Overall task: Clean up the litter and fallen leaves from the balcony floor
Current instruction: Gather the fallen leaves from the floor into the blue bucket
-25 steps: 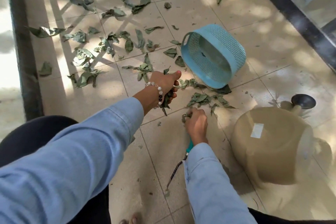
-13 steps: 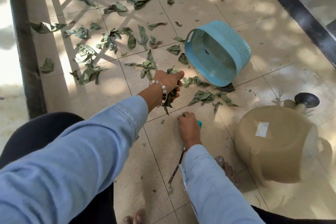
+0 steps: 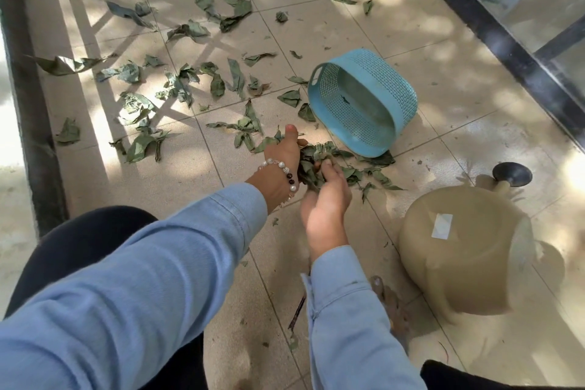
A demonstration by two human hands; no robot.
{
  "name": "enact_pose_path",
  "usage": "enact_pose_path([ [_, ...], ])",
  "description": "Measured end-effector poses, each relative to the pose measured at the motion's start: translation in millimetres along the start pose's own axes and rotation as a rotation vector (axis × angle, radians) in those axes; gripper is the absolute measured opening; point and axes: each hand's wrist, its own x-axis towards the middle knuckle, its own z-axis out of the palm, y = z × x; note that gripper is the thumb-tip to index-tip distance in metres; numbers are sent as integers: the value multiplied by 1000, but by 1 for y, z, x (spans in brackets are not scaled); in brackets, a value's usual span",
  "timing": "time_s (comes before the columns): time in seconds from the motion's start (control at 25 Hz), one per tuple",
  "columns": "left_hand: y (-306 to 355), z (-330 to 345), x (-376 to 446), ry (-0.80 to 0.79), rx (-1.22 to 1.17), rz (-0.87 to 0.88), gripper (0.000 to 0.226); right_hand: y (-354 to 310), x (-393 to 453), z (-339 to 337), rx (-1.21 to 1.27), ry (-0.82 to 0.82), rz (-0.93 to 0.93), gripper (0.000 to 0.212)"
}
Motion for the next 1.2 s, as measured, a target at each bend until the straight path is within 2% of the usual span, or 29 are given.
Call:
enact_pose_path([
  [0.12, 0, 5, -19, -29, -42, 10, 58, 0, -18, 10, -132, -37, -178, 19],
  [0.2, -12, 8, -15, -120, 107, 18, 76, 0, -16, 1, -317, -126, -253, 26],
  [0.24, -24, 10, 4, -146, 89, -14, 87, -1, -13, -6, -454, -180, -273, 33],
  [0.28, -32, 15, 18, -176, -5, -70, 88, -1, -7, -14, -647, -226, -300, 46],
  [0.4, -4, 13, -35, -168, 67, -102, 65, -11, 1, -28, -1190, -333, -426, 93],
  [0.48, -3, 13, -35, -125, 147, -28, 47, -22, 3, -28, -1360, -357, -579, 112],
  [0.52, -1, 14, -34, -71, 139, -11, 45, -27, 4, -27, -1369, -361, -601, 115],
  [0.56, 1, 16, -30, -23, 130, -15, 48, -33, 8, -27, -1291, -358, -536, 114],
  [0.64, 6, 23, -31, -8, 108, 0, 51, -44, 20, -31, -903, -293, -383, 100],
  [0.68, 7, 29, -32, -10, 132, 12, 49, -47, 33, -36, -745, -216, -367, 81],
  [0.72, 10, 29, -33, -28, 150, 25, 49, -51, 46, -41, -698, -110, -388, 57],
  [0.76, 9, 28, -29, -38, 150, 24, 47, -51, 65, -49, -771, 24, -452, 34],
  [0.8, 9, 27, -27, -33, 148, 34, 45, -52, 84, -59, -948, 149, -470, 15],
  [0.84, 10, 25, -25, -17, 159, 53, 42, -51, 100, -71, -1138, 208, -446, 20],
  [0.88, 12, 22, -24, 0, 168, 66, 41, -45, 114, -83, -1281, 208, -376, 36],
  [0.96, 16, 17, -20, 26, 178, 70, 40, -31, 133, -103, -1503, 147, -356, 51],
  [1.0, 18, 15, -21, 33, 181, 78, 40, -23, 140, -112, -1566, 119, -382, 47],
  [1.08, 21, 11, -19, 37, 187, 83, 40, -17, 146, -119, -1590, 113, -414, 24],
  [1.2, 19, 6, -12, 52, 183, 87, 46, -24, 151, -115, -1636, 75, -494, 20],
])
